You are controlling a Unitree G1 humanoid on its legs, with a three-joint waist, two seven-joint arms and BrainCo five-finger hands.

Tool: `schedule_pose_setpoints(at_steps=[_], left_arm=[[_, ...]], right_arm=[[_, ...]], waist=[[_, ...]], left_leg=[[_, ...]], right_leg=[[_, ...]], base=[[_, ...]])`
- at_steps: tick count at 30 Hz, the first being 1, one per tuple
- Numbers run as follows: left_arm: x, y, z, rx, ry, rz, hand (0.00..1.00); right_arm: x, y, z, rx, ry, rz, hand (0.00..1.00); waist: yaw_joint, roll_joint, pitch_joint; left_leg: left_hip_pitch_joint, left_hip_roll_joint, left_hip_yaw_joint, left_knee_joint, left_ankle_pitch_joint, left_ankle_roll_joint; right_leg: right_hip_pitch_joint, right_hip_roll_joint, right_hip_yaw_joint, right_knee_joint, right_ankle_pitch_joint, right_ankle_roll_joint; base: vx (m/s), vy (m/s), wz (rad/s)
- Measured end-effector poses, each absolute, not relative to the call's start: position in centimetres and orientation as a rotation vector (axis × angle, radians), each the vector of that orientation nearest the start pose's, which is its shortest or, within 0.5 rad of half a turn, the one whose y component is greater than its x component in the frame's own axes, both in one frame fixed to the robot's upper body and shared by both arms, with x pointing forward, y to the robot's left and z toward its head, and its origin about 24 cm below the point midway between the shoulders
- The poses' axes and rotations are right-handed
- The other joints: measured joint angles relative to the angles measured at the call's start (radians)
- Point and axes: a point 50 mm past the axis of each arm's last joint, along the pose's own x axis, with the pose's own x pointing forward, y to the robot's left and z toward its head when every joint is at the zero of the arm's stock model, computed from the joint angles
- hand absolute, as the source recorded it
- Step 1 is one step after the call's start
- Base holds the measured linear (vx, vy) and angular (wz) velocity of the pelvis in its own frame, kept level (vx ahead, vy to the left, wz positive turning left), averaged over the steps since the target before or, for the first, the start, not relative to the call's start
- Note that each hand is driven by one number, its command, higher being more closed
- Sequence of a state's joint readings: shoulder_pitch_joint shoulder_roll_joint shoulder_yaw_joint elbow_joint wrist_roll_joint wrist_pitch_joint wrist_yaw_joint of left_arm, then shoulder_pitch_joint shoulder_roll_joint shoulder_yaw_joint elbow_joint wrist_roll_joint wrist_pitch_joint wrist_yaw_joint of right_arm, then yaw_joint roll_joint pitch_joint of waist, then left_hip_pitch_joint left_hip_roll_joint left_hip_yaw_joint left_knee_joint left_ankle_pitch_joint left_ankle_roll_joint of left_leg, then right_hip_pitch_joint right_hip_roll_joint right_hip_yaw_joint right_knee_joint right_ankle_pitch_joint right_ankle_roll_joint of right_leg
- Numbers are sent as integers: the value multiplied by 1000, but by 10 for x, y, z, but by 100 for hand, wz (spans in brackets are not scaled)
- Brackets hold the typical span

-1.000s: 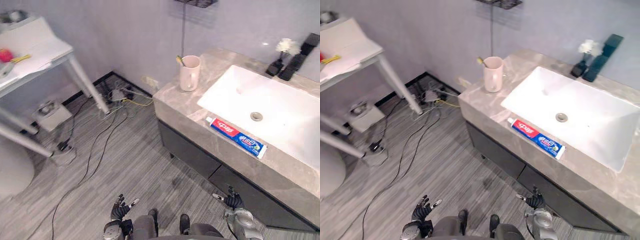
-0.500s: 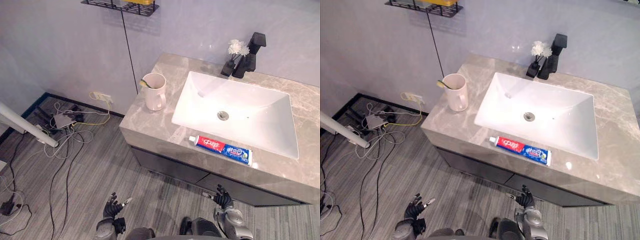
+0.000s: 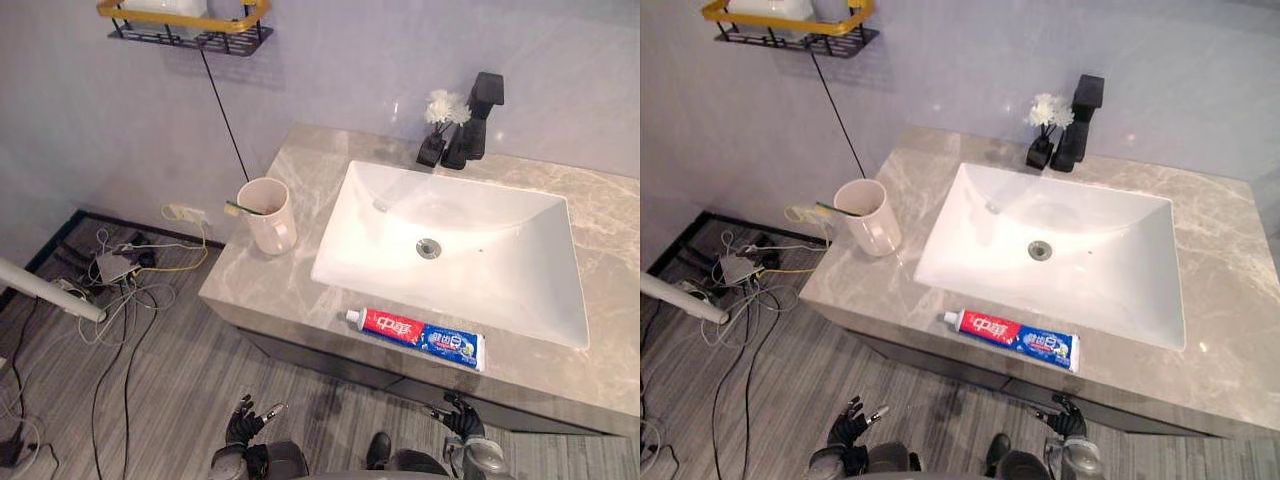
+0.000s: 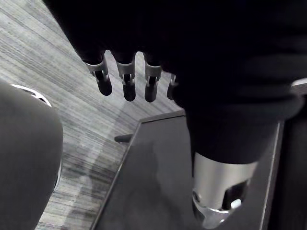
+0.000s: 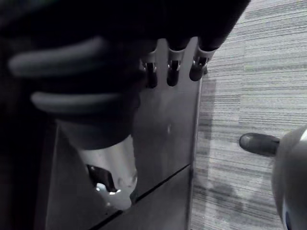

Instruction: Organize washtable

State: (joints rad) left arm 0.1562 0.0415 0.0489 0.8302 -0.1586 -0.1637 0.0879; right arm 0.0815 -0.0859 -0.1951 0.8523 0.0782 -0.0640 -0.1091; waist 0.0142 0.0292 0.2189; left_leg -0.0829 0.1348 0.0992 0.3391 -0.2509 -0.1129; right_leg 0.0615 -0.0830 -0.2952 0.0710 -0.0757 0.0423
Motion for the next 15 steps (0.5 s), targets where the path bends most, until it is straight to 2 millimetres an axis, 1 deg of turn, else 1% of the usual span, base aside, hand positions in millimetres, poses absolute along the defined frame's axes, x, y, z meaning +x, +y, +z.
schedule_pose_setpoints(at_steps=[1, 2, 5, 7, 9, 10, 11, 13, 15], left_arm=[[120, 185, -139, -89, 819, 272, 0], [120, 185, -139, -87, 818, 274, 0], [122, 193, -137, -66, 811, 277, 0], [118, 193, -138, -64, 821, 281, 0], [117, 194, -139, -62, 824, 281, 0], [117, 196, -138, -55, 822, 282, 0], [118, 197, -138, -53, 821, 282, 0], [117, 194, -140, -58, 835, 275, 0], [114, 190, -143, -67, 852, 274, 0]], right_arm=[[132, -225, -134, 10, 856, -390, 0], [129, -221, -136, 19, 866, -380, 0], [125, -211, -139, 49, 884, -377, 0], [117, -211, -143, 50, 910, -383, 0], [117, -209, -143, 55, 916, -379, 0], [117, -208, -144, 57, 916, -375, 0], [117, -208, -144, 58, 916, -374, 0], [115, -208, -146, 56, 931, -376, 0], [110, -211, -148, 46, 953, -380, 0]], waist=[[3, 16, -3], [-1, -5, -13], [5, -41, -20], [3, -43, -20], [5, -43, -23], [2, -43, -25], [0, -42, -26], [0, -39, -28], [0, -33, -45]], left_leg=[[9, -6, -3, -34, 50, 37], [27, -32, 6, -52, 52, 40], [36, -72, 24, -55, 55, 45], [65, -86, 31, -64, 56, 46], [90, -87, 40, -76, 57, 47], [99, -88, 40, -93, 62, 56], [100, -89, 39, -99, 63, 58], [115, -80, 38, -128, 70, 68], [128, -74, 36, -155, 73, 68]], right_leg=[[6, 6, 18, -2, -1, 19], [8, -18, 34, -12, 9, 32], [19, -56, 52, -38, 19, 50], [42, -67, 62, -52, 21, 48], [55, -67, 80, -59, 21, 48], [55, -63, 82, -61, 22, 48], [54, -59, 82, -62, 22, 48], [55, -45, 85, -68, 23, 49], [54, -36, 91, -72, 24, 48]], base=[[106, 309, -39], [120, 258, -21], [105, 173, -8], [72, 104, -16], [56, 34, -24], [37, -19, -13], [14, -40, -8], [-6, -65, -6], [-3, -66, -8]])
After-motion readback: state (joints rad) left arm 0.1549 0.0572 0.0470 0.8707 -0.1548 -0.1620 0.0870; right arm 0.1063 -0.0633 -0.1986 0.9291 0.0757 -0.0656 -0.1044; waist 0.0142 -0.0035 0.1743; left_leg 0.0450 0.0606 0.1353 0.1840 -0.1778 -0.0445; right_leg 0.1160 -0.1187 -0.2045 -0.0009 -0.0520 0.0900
